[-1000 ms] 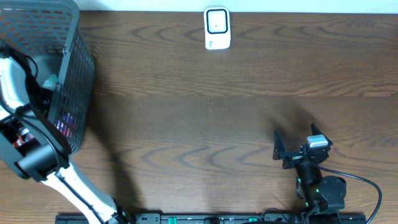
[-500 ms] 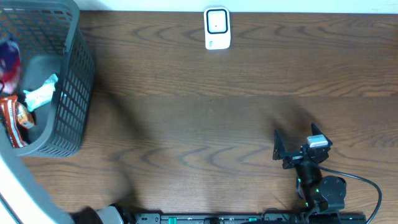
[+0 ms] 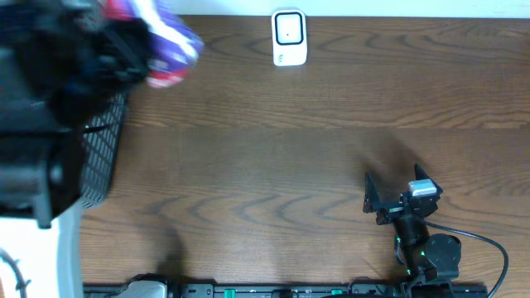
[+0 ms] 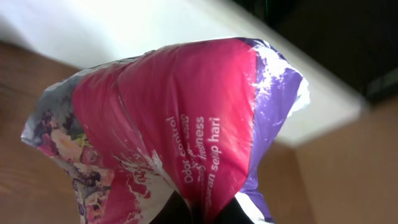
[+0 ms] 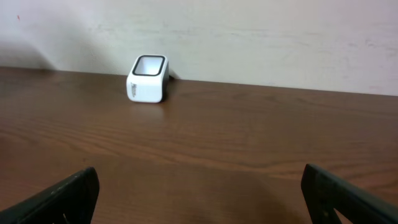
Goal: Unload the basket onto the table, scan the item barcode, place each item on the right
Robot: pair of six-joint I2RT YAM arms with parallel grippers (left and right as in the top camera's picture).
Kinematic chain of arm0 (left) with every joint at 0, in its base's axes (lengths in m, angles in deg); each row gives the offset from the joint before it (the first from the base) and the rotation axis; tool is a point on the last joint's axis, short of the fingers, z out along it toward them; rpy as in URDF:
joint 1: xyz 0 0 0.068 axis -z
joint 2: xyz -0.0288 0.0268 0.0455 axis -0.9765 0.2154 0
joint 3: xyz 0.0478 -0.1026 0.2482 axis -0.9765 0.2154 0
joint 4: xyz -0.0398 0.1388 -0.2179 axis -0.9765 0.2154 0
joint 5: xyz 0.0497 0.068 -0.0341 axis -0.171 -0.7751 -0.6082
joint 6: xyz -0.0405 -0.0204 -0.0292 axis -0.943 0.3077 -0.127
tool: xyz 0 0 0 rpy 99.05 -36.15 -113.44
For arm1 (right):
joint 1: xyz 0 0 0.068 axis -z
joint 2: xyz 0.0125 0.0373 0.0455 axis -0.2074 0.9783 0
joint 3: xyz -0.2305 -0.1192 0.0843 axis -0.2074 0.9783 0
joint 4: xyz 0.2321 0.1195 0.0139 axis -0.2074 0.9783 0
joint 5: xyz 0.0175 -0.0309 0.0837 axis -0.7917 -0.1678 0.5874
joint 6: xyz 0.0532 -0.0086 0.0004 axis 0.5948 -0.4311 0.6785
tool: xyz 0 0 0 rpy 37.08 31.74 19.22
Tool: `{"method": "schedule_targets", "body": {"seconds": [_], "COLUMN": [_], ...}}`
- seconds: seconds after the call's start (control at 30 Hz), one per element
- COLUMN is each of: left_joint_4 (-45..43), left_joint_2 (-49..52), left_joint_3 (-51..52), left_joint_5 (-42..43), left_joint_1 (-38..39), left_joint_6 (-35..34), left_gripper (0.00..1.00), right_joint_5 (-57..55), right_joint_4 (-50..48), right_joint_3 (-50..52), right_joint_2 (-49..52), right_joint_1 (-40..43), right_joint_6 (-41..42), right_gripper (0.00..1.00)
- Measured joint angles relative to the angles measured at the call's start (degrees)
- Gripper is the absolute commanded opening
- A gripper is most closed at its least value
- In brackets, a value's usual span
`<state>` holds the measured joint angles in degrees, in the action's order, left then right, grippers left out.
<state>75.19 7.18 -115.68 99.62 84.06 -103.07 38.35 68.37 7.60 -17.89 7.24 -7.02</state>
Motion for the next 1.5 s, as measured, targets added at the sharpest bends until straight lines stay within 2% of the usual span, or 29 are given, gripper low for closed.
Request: {"method": "schedule_targets", "body": {"seconds": [0.23,0.6,0.63,0.67,0.7,0.73,0.8,0.9,1.03,1.17,1.3,1.5], "left_joint_4": [2.9,2.1,2.1,2.1,2.2,2.1,2.1,2.2,3.9,4.5,3.2,2.8], "left_joint_2": [11.3,35.5,37.5,39.1,40.4,41.7,43.1,43.4,42.4,38.6,29.6,15.2], "left_joint_3": [1.5,2.0,2.1,2.1,2.1,2.2,2.3,2.4,1.7,0.0,-2.3,-4.1], "left_joint_5": [-6.4,-8.7,-8.7,-8.7,-8.8,-8.8,-8.8,-9.0,-9.1,-9.2,-9.4,-10.5], "left_joint_1": [16.0,27.1,27.7,28.3,28.8,29.3,29.9,30.0,27.8,22.0,12.0,-7.4], "left_joint_6": [3.8,5.0,5.0,5.5,5.5,5.3,5.4,5.4,5.4,5.4,5.4,4.6], "left_gripper": [0.07,0.08,0.17,0.45,0.69,0.81,0.98,0.98,0.98,0.98,0.98,0.98], "right_joint_5": [0.0,0.0,0.0,0.0,0.0,0.0,0.0,0.0,0.0,0.0,0.0,0.0], "right_joint_4": [0.0,0.0,0.0,0.0,0.0,0.0,0.0,0.0,0.0,0.0,0.0,0.0], "right_joint_3": [0.0,0.0,0.0,0.0,0.0,0.0,0.0,0.0,0.0,0.0,0.0,0.0], "right_joint_2": [0.0,0.0,0.0,0.0,0.0,0.0,0.0,0.0,0.0,0.0,0.0,0.0], "right_joint_1": [0.0,0.0,0.0,0.0,0.0,0.0,0.0,0.0,0.0,0.0,0.0,0.0], "right_joint_6": [0.0,0.0,0.0,0.0,0.0,0.0,0.0,0.0,0.0,0.0,0.0,0.0], "right_gripper": [0.99,0.99,0.99,0.99,0.99,0.99,0.99,0.99,0.99,0.99,0.99,0.99]}}
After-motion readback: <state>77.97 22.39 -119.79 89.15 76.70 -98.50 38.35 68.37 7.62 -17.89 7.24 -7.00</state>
